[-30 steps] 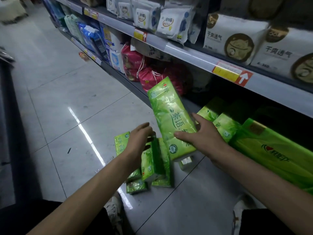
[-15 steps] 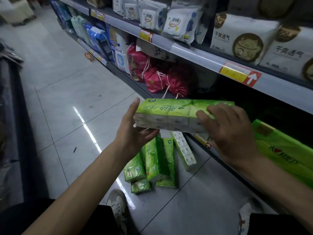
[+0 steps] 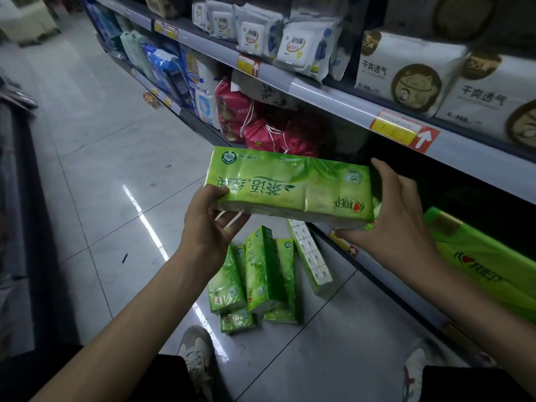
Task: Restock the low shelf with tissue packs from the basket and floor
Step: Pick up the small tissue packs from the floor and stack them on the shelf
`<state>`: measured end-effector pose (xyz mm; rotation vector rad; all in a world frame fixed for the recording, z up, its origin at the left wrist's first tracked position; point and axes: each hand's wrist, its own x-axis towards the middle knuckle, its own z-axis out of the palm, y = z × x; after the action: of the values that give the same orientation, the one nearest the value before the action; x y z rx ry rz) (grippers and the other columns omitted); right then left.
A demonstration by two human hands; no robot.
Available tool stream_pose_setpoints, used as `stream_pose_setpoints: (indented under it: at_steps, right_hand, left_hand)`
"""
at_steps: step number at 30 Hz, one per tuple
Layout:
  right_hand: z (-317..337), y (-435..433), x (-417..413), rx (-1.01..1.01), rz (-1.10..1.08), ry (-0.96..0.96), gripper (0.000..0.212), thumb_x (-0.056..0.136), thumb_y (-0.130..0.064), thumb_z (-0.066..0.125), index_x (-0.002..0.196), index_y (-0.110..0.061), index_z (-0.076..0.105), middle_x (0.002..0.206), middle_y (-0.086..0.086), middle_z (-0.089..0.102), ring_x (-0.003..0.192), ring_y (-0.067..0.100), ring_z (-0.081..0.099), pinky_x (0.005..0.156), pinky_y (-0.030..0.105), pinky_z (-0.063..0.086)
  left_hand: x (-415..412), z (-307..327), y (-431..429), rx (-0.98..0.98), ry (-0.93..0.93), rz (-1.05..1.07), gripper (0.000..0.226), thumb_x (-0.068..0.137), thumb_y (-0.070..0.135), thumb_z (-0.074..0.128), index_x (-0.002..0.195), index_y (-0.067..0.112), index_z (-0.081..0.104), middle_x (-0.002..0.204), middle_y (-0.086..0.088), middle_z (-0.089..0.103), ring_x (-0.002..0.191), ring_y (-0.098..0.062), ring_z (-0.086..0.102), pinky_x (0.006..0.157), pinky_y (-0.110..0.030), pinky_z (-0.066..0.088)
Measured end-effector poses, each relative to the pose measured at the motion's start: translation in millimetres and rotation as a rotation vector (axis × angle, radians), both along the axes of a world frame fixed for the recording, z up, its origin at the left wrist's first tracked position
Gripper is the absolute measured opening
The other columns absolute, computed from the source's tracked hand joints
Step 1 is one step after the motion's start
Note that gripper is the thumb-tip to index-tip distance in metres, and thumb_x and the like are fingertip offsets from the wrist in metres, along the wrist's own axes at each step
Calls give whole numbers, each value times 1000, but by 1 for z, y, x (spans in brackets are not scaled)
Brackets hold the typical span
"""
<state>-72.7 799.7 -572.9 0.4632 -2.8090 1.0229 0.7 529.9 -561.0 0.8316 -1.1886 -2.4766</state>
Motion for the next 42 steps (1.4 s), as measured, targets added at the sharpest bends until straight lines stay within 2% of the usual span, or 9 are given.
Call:
stream_pose_setpoints:
  at_steps: [4,8,13,18,22,28,31,36,42]
  right_hand:
    - [3,-2,-3,-120,87,-263,138,53,-44,99,161,-42,12,160,-4,21,138,8,30,108,28,30]
    - [4,-8,-2,-318,176,-599,136,50,-40,95,162,-40,16,160,3,36,141,17,41,102,34,47]
    - [-15,-13,16,-244,318,-832,69,72,-10,92,132,-21,61,118,-7,71,106,11,70,74,15,58]
    - [-30,-16,31,-400,275,-927,47,73,-15,91,116,-20,72,104,-3,80,94,11,76,78,25,62]
    - [-34,-21,31,-616,144,-1043,61,61,-25,92,117,-9,71,107,7,79,97,27,77,86,45,63]
    - [-30,-26,16,-953,-122,-1155,41,77,-9,83,116,-2,71,104,11,79,99,28,75,69,36,65]
    - [-33,-28,10,-1006,-187,-1162,39,79,-8,84,115,-2,72,105,12,79,102,30,75,73,40,66]
    - [-36,-36,6,-1073,-221,-1117,31,81,-10,84,109,-3,72,100,12,80,88,24,78,77,39,65]
    - [-36,-47,-10,-1150,-282,-1107,30,84,-14,83,109,-3,73,107,12,79,100,27,75,82,39,64]
  left_hand:
    - [-1,-1,-2,-76,-12,-1,17,92,14,61,109,14,60,91,-6,68,84,-25,71,77,-35,60]
    - [-3,4,-3,-123,13,-32,17,93,15,60,109,16,62,97,-7,71,86,-24,69,88,-37,59]
    - [-9,-2,-3,-154,-3,-85,35,95,24,62,125,7,65,110,-14,74,96,-25,70,94,-40,59]
    - [-17,-10,1,-239,7,-137,53,99,37,65,139,4,58,126,-17,72,104,-26,73,86,-36,59]
    - [-6,-16,23,-471,-133,-349,51,91,52,70,131,21,66,123,-5,75,111,-28,72,92,-44,57]
    - [13,-34,62,-422,-149,-651,45,92,35,75,135,40,62,113,-11,76,100,-30,75,87,-45,63]
    - [6,-37,64,-362,-156,-606,40,91,28,78,130,29,68,107,-20,74,90,-29,71,82,-41,63]
    - [-7,-47,70,-249,-203,-447,44,87,26,82,126,12,69,95,-9,75,81,-25,67,79,-35,61]
    - [-33,-59,79,-205,-204,-280,48,82,30,87,122,16,66,90,1,78,81,-22,72,79,-34,60]
